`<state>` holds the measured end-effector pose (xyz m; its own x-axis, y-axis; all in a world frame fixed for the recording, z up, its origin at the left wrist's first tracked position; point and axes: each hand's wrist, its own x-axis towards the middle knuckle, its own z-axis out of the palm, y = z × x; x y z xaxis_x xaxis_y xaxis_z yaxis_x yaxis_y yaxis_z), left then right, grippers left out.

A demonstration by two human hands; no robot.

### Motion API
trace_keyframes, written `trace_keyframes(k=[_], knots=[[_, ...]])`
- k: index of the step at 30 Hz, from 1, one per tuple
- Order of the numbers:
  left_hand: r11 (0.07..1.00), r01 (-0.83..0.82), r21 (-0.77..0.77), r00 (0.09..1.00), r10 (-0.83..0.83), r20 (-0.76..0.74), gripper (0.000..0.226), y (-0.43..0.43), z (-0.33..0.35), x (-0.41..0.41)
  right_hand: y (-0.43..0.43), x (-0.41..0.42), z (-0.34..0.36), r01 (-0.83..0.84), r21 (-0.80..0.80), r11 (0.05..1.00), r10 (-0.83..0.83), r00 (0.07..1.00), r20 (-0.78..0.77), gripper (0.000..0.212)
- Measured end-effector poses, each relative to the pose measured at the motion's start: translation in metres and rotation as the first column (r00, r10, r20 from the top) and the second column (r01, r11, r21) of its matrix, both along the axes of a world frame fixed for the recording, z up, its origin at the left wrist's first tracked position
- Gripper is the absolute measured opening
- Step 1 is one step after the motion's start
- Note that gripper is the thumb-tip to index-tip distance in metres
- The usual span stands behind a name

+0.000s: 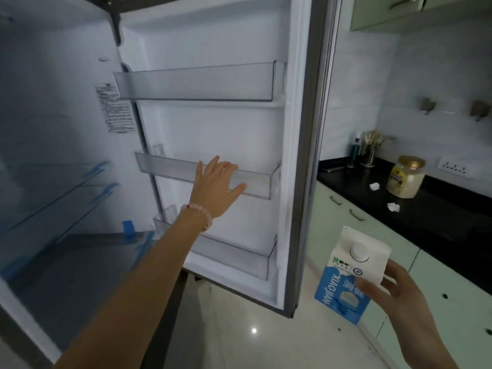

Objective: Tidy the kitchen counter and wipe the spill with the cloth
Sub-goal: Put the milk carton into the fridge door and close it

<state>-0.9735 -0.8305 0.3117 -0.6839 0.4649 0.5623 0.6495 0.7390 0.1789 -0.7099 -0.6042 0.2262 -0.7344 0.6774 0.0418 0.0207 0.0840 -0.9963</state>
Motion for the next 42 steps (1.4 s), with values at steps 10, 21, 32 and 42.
trace_keyframes(k=[10, 21, 32, 42], knots=[[0.991, 0.038, -0.132, 0.987, -0.058, -0.153, 0.053, 0.073, -0.008, -0.071, 0.038, -0.051, 0.004, 0.043, 0.023, 0.999, -0.044, 0.997, 0.061, 0.052], [0.998, -0.039, -0.059, 0.933, 0.016, -0.361, 0.046, -0.006, -0.002, -0.190, 0.018, -0.215, 0.117, -0.072, 0.166, 0.983, 0.116, 0.955, -0.273, 0.052], [0.990, -0.087, 0.112, 0.887, 0.128, -0.443, 0.034, 0.011, -0.017, -0.213, 0.015, -0.357, 0.166, -0.156, 0.476, 0.866, 0.325, 0.898, -0.297, 0.072], [0.984, -0.135, 0.120, 0.898, 0.173, -0.404, 0.035, 0.019, -0.019, -0.215, 0.021, -0.427, 0.163, -0.372, 0.437, 0.819, 0.436, 0.899, -0.052, 0.058]])
